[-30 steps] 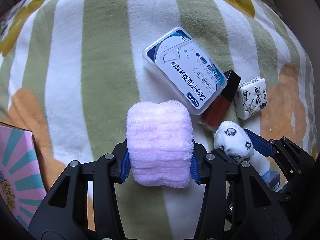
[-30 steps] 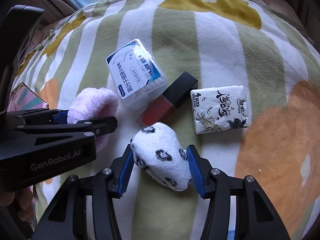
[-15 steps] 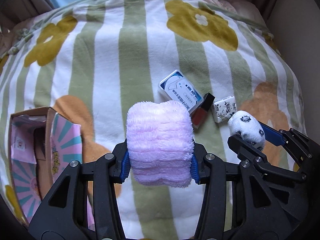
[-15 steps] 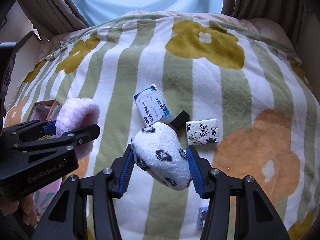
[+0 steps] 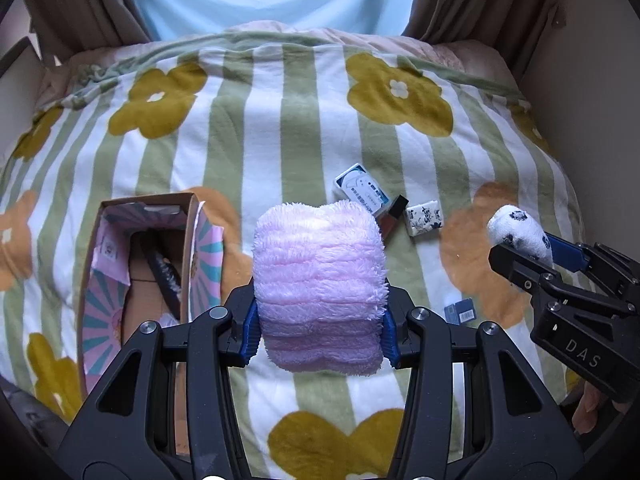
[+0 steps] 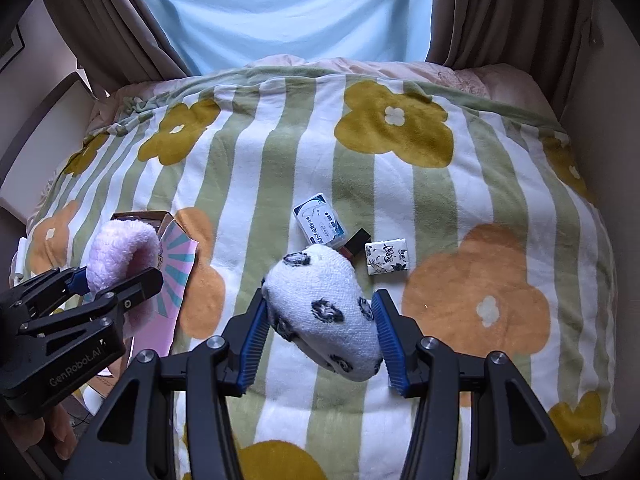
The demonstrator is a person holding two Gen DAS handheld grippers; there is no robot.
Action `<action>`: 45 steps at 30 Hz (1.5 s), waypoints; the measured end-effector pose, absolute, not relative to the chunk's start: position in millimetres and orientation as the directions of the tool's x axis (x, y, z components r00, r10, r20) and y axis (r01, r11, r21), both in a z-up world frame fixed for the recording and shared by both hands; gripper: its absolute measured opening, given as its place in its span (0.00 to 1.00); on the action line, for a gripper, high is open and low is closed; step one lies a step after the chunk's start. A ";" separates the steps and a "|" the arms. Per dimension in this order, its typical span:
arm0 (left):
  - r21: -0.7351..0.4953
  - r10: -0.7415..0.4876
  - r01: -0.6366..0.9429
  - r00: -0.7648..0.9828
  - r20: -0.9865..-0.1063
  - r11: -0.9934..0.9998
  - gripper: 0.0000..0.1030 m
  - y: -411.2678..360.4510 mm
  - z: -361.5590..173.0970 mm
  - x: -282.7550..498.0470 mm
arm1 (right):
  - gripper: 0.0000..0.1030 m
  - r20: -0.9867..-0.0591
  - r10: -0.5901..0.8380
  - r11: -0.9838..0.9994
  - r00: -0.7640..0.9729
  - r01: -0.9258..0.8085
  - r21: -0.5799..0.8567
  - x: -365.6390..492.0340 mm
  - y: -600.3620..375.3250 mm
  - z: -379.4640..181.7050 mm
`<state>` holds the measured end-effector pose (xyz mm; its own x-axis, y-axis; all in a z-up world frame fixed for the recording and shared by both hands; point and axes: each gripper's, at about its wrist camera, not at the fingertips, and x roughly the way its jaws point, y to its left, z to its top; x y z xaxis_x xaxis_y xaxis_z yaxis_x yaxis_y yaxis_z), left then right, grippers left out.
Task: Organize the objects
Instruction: 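Lift and carry the pink sponge and panda sock over the cardboard box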
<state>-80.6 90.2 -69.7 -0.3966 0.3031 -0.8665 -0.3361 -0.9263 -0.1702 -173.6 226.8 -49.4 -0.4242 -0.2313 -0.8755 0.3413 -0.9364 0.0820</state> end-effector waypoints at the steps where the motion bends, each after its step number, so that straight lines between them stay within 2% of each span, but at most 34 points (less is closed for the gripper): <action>1: -0.168 0.299 -0.330 -0.402 -0.866 -0.929 0.42 86.5 -64.6 -73.0 | 0.46 -0.875 -0.226 -0.937 -0.428 0.343 0.075 -168.9 227.2 -43.8; 12: -0.172 0.290 -0.305 -0.403 -0.868 -0.937 0.42 54.5 -37.5 -13.5 | 0.46 -0.870 -0.197 -0.948 -0.452 0.314 0.051 -112.3 232.4 -4.2; 20: -0.159 0.274 -0.274 -0.456 -0.847 -0.949 0.42 15.0 -18.7 -10.7 | 0.46 -0.864 -0.211 -0.937 -0.458 0.348 0.045 -93.8 200.1 8.9; 27: -0.161 0.230 -0.181 -0.474 -0.850 -0.970 0.42 -45.5 -15.0 -21.5 | 0.46 -0.859 -0.270 -0.901 -0.436 0.429 0.066 -86.9 144.1 17.9; 35: -0.159 0.169 -0.060 -0.475 -0.864 -0.985 0.42 -116.9 -29.5 -35.1 | 0.46 -0.849 -0.338 -0.833 -0.406 0.550 0.069 -82.1 62.4 23.9; 45: -0.154 0.129 0.030 -0.397 -0.909 -0.988 0.42 -174.8 -84.7 -59.0 | 0.46 -0.882 -0.345 -0.769 -0.322 0.635 0.068 -100.0 -26.2 -13.3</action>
<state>-59.0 -174.8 -84.7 -0.3971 0.1294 -0.9086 0.0300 -0.9877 -0.1537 -100.0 -26.2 -13.3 -0.3222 -0.3445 -0.8817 0.6353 -0.7692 0.0684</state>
